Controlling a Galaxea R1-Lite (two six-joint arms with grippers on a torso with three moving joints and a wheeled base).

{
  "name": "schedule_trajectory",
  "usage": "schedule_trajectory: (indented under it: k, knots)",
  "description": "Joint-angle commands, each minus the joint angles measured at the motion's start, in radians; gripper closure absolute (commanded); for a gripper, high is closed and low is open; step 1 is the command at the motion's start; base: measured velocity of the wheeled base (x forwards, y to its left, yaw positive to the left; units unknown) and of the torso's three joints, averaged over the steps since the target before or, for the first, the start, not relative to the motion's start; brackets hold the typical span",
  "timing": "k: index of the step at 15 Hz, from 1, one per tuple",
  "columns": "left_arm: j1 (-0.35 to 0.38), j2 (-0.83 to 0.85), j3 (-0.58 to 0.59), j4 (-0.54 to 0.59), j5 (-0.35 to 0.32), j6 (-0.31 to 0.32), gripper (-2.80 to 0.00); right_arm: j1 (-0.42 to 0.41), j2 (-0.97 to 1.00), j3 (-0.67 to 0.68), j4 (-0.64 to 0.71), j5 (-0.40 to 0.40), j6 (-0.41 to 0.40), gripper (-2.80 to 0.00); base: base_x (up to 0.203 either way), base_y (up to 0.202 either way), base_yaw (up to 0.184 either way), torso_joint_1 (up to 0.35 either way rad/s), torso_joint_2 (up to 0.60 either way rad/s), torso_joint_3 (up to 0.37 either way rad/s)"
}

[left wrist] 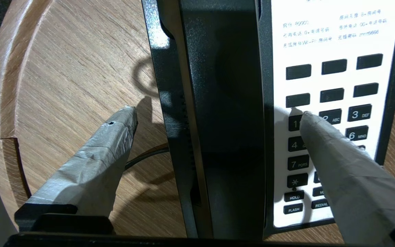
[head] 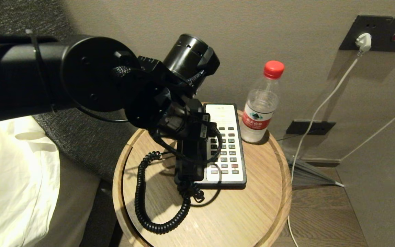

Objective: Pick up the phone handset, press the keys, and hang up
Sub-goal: Pick up the desk phone handset

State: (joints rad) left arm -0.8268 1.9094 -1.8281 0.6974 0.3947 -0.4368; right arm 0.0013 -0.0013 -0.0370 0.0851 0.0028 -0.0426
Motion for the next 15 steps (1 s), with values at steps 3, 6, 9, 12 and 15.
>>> schedule_trajectory:
  k: [3,6,9,12,15]
  knots:
    - [0.000,0.008,0.001,0.010,0.007,-0.023,-2.80,0.000,-0.011,0.000,0.001,0.000,0.000,0.00,0.000,0.000,0.000,0.000,0.00,0.000]
    - [0.000,0.016,0.001,0.010,0.010,-0.025,0.00,0.000,-0.011,0.000,0.001,0.000,0.000,0.00,0.000,0.000,0.000,0.000,0.00,0.000]
    - [0.000,0.016,0.001,0.008,0.011,-0.025,0.00,0.000,-0.011,0.000,0.001,-0.001,0.000,0.00,0.000,0.000,0.000,0.000,0.00,0.000]
    - [0.000,0.012,0.001,0.008,0.011,-0.026,0.00,0.000,-0.011,0.000,0.001,0.000,0.000,0.00,0.000,0.000,0.000,0.000,0.00,0.000]
    - [-0.002,0.004,0.003,0.011,0.012,-0.026,0.00,0.000,-0.011,0.000,0.001,0.000,0.000,0.00,0.000,0.000,0.000,0.000,0.00,0.000]
